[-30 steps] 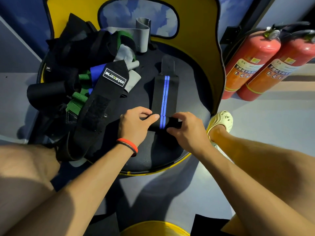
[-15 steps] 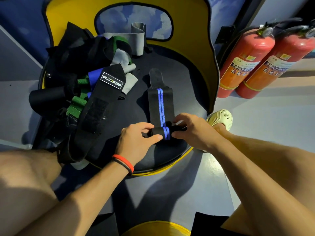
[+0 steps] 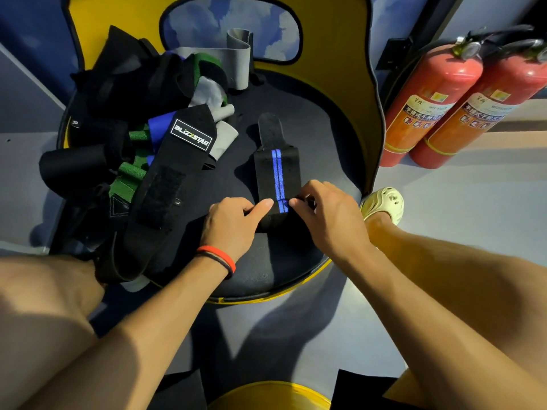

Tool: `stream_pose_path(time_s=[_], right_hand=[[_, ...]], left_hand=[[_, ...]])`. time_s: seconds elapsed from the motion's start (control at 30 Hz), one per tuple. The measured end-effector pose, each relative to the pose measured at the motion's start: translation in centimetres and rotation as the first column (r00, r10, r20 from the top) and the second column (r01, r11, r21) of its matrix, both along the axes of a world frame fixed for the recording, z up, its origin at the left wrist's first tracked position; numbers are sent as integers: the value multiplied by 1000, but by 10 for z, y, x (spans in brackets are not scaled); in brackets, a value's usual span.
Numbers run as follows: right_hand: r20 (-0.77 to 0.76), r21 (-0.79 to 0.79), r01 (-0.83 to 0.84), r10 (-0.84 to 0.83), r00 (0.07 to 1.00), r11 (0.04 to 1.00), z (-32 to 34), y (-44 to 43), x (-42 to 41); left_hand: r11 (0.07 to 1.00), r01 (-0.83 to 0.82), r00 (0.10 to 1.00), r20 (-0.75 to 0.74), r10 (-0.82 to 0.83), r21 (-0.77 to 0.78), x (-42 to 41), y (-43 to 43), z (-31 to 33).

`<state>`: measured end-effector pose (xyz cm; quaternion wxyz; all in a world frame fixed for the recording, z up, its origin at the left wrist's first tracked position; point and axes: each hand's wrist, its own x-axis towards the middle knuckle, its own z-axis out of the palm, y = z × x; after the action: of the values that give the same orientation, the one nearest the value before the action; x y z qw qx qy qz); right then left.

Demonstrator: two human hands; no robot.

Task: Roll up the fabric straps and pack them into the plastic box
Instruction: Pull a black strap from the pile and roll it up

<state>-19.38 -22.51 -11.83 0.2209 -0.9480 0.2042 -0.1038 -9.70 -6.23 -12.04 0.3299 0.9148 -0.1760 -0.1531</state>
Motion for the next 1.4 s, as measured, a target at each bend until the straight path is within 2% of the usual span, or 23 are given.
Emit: stream_pose_path(time_s=[0.1, 0.17, 0.3, 0.4, 0.5, 0.6, 0.8, 0.9, 1.0, 1.07, 1.13, 1.2, 1.27, 1.33, 1.4], right_hand=[[-13, -140, -59, 58, 998, 988, 5, 0, -2], [-65, -157, -91, 81, 995, 983, 9, -3, -3], [-161, -24, -141, 136, 978, 990, 16, -7, -5], [-144, 267, -26, 66, 987, 963, 20, -8, -3], [-197, 416, 66, 19, 980, 907, 20, -10, 0], [-218, 449, 90, 12, 976, 889, 20, -12, 2], [-338, 414, 44, 109, 935, 909, 28, -13, 1], [-430, 398, 43, 145, 891, 916, 34, -12, 2], [-451, 404, 15, 185, 873, 915, 33, -12, 0], [-376, 329, -13, 144, 915, 944, 30, -9, -5], [-174, 152, -86, 112, 978, 985, 25, -1, -12], [-36, -26, -203, 202, 979, 979, 21, 9, -17], [-30, -128, -286, 284, 958, 950, 17, 18, -21], [-68, -180, -304, 297, 953, 936, 13, 24, -26], [-90, -218, -300, 287, 954, 929, 8, 26, -28]], left_hand=[[1000, -12, 1000, 28, 13, -11, 5, 0, -1], [999, -22, 999, 32, 23, -23, 8, -1, -1], [997, -57, 998, -1, 57, -45, 17, -3, -6], [988, -84, 996, -21, 82, -129, 16, -5, -5], [978, -66, 996, -70, 52, -199, 12, -6, -2], [963, -94, 978, -202, 42, -254, 11, -2, -2], [990, -2, 970, -240, -33, -142, 3, 11, 8], [991, -40, 928, -373, -11, -130, -1, 16, 10], [986, -89, 883, -469, 13, -141, -3, 17, 14], [983, -118, 877, -479, 36, -141, -2, 15, 17], [981, -137, 876, -480, 55, -138, 0, 13, 19], [981, -137, 875, -481, 55, -137, 1, 11, 21], [982, -131, 872, -487, 51, -133, 2, 9, 22], [986, -118, 872, -487, 47, -115, 5, 8, 23], [993, -89, 908, -416, 47, -82, 11, 6, 22]])
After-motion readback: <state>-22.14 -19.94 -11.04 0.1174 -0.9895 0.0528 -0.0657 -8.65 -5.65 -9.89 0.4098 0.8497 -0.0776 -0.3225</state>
